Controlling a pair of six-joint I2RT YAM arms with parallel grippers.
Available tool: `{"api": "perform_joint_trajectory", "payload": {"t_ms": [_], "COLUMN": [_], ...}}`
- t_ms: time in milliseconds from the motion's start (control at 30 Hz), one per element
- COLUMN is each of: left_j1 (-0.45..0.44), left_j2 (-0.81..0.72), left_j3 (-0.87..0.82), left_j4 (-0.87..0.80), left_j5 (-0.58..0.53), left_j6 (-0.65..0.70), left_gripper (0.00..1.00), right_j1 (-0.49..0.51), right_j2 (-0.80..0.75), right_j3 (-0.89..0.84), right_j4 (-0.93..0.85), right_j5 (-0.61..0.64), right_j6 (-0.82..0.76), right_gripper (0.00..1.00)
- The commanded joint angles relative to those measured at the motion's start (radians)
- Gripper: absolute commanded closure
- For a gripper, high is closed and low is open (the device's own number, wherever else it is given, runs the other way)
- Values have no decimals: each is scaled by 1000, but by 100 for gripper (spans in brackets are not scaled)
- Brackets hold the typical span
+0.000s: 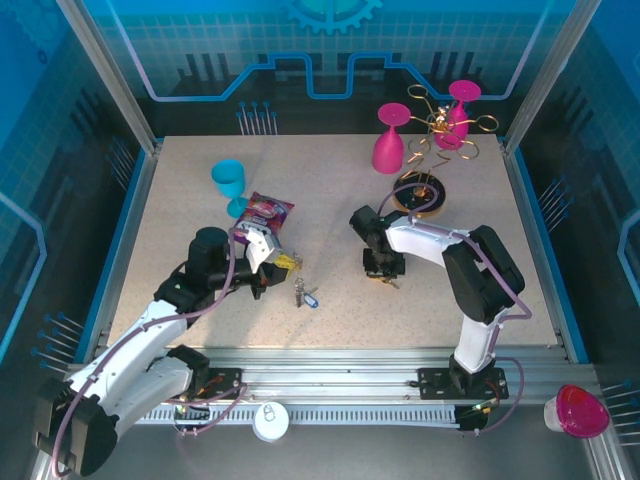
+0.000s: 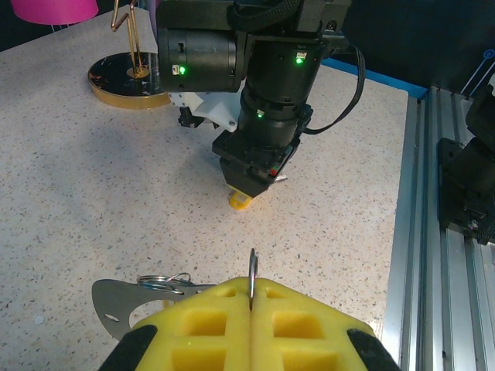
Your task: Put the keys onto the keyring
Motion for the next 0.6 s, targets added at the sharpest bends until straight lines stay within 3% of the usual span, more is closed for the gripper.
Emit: {"api": "perform_joint_trajectory", "payload": {"t_ms": [0,167,367,433,567], "left_j1": [-8,-8,-8,-8,-8], "left_j2": [-18,-11,-6,-5,-10], "left_j3": [12,5,-2,-3,-4], "left_j4": [25,46,69,72,70], "left_j5": [20,16,9,11,8], "left_j6": [9,4,-5,-5,-4], "left_gripper": [100,100,100,100,100], "right_j1": [-1,51,52,40,28], "right_j2": [10,-28,-73,-64,-19], "right_j3": [29,67,67,74,99], "right_j4": [-18,-66,-80,-79,-70], "right_j5": [-4,-25,-10,-13,-29], "right_j6": [-21,-73,-82,-80,-80], "right_gripper": [85,92,93,88,70]}}
